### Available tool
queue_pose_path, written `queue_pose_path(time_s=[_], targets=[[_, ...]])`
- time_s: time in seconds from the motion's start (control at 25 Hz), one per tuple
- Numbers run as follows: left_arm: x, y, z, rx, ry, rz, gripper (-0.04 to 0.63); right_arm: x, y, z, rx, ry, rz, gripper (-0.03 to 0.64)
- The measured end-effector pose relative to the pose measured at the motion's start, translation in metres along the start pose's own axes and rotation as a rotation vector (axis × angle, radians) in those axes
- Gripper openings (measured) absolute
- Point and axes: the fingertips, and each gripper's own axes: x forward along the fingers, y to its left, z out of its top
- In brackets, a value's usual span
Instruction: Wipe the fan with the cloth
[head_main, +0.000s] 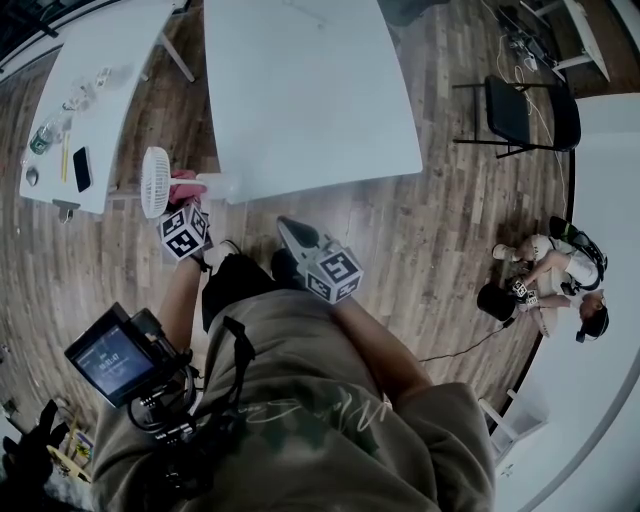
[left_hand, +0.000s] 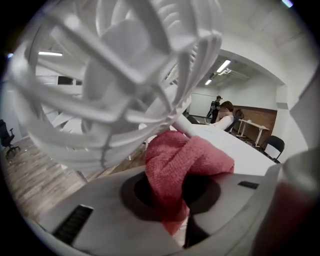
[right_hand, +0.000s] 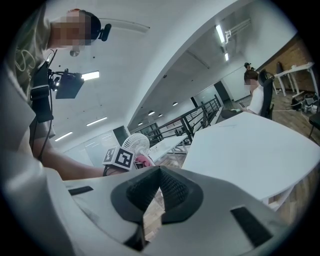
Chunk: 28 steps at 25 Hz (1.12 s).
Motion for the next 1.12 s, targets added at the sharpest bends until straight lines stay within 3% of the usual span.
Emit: queue_pose_path(time_s=[0.24,0.56,0.8,1.12], targets=[[0.0,-0.013,-0.009,0.085,-0.001,-0.021,0.089,0.002,-0.002,-0.005,0.017,0.014,0.012,0.0],[0.002,-0.016,-0.009,0.121,-0.014,-0.061,0.084,0.009,0.001,-0.004,0.017,0.013,0.027,0.0],[0.003,-0.015,-0.012,0.209,-0.046,-0.082,0.083,0.011,0.002,-0.004,-0.002,0.017,0.031,0.0],[0.001,-0.019,-0.016,0.245,-0.068,-0.083,0.082,0.004,0.005,0.003,-0.04,0.002,0.02,0.0]])
